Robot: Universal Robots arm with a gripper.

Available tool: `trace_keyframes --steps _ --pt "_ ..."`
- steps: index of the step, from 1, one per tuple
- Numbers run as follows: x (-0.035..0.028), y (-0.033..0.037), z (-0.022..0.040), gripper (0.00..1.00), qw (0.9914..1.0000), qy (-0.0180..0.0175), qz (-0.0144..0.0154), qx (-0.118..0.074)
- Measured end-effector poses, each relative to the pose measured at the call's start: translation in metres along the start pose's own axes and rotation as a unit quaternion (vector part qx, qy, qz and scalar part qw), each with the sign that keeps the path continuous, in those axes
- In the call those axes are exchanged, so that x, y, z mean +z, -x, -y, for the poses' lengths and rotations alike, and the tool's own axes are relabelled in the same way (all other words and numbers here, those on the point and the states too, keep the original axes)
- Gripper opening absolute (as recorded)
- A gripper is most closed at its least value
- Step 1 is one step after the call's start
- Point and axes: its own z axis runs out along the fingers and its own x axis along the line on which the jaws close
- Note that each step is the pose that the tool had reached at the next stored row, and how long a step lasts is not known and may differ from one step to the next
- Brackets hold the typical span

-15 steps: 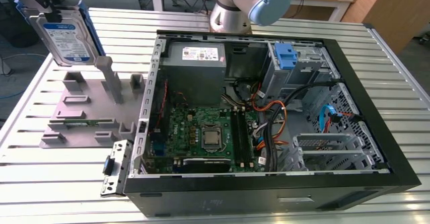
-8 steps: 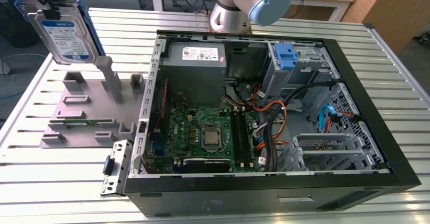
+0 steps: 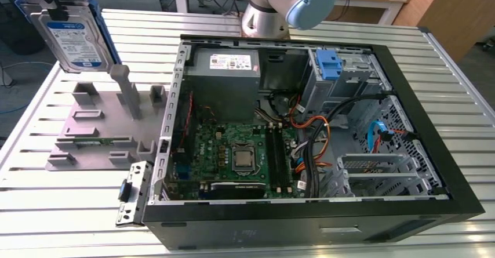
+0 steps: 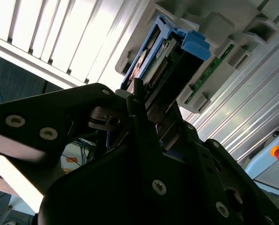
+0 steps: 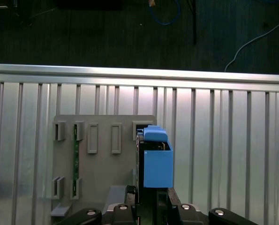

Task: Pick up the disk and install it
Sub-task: 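Pick up the disk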

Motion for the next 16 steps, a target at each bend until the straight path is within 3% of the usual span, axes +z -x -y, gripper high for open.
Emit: trace_keyframes --steps 11,16 --pt "-0.0010 0.0000 0.0000 0.35 1.00000 0.0002 -0.0001 0.000" --pt "-0.0062 0.0002 -0.0001 0.35 1.00000 0.0001 -0.0001 0.000"
